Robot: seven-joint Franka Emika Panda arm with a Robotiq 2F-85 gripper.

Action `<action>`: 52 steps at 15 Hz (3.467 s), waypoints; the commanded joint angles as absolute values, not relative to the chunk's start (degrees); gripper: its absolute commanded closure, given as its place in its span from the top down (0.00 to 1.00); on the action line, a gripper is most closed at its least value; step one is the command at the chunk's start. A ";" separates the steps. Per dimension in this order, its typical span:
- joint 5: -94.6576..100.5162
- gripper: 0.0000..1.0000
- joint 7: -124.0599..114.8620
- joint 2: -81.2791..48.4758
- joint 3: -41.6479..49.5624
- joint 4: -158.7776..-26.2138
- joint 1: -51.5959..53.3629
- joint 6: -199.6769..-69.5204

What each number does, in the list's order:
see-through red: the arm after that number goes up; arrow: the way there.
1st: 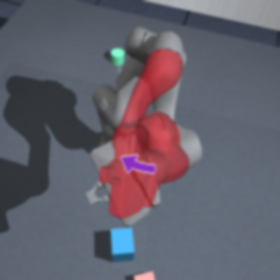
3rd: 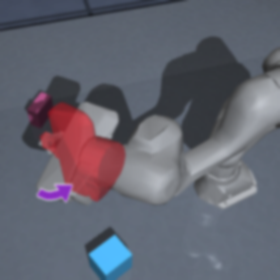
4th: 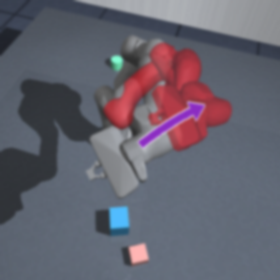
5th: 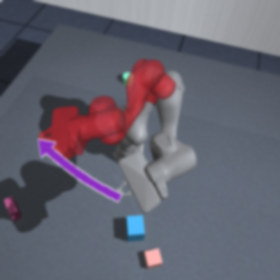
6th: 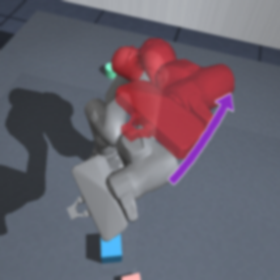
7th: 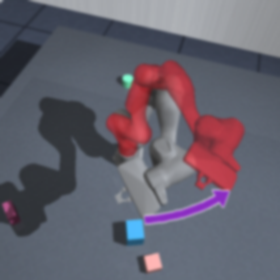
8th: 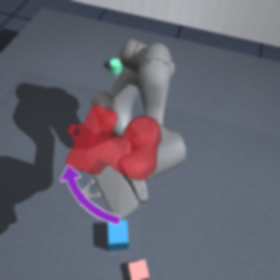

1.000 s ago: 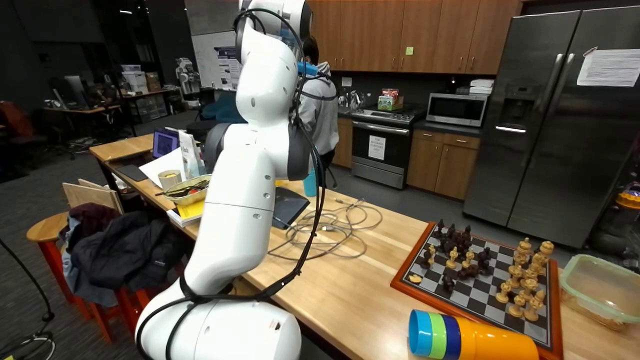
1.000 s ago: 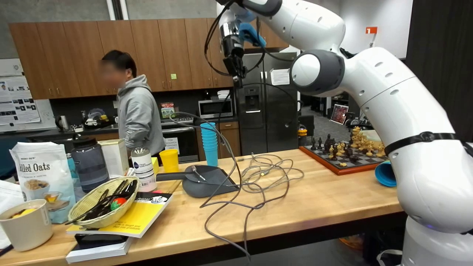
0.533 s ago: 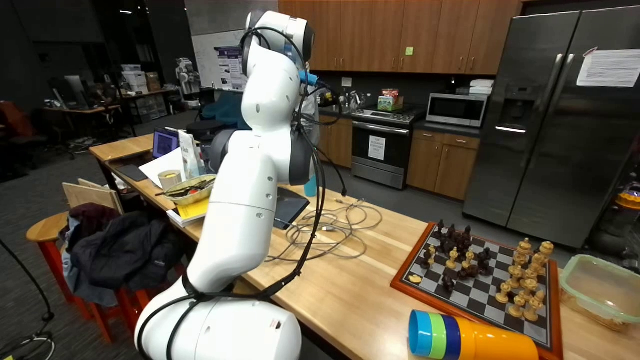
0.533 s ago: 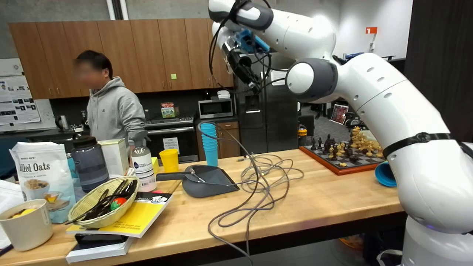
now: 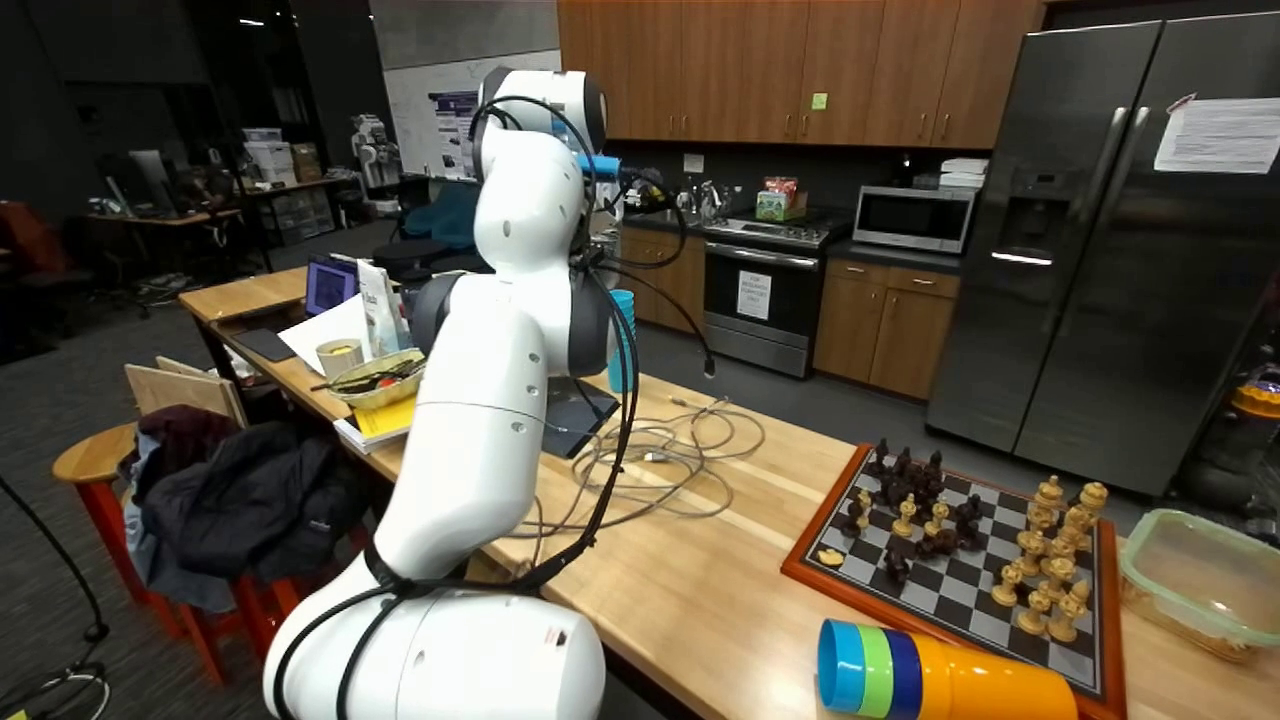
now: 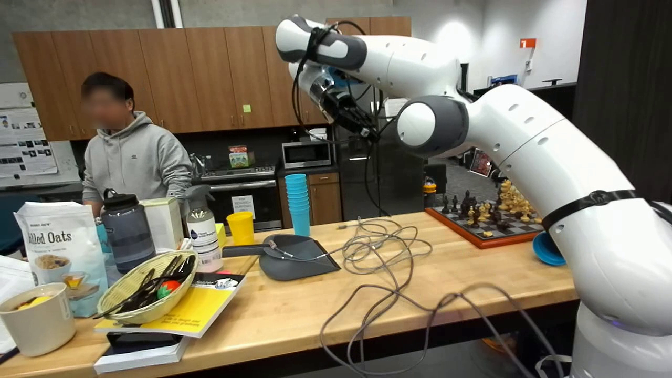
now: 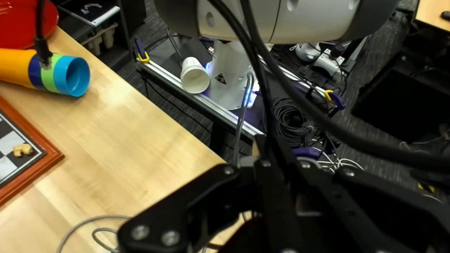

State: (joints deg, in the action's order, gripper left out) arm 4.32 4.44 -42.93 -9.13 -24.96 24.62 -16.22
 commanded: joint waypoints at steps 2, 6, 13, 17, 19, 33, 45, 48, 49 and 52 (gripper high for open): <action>12.34 0.02 7.59 -43.04 -7.68 -23.64 27.79 -17.03; 15.20 0.02 9.81 -43.38 -7.71 -22.83 28.63 -18.52; 15.95 0.02 23.46 -44.57 -9.54 -22.44 31.01 -27.70; 15.65 0.02 32.84 -46.32 -10.06 -22.13 33.14 -32.93; 15.66 0.02 36.94 -47.06 -9.90 -22.20 34.09 -34.68; 11.36 0.02 51.01 -51.87 -9.45 -19.76 36.21 -42.26; 9.12 0.02 55.55 -56.45 -9.08 -19.02 42.20 -40.98; 8.95 0.02 56.22 -56.48 -9.02 -19.64 42.60 -41.08; 8.98 0.02 56.37 -56.58 -8.95 -19.63 42.62 -41.05; 8.92 0.02 56.73 -56.64 -8.79 -19.51 42.29 -40.93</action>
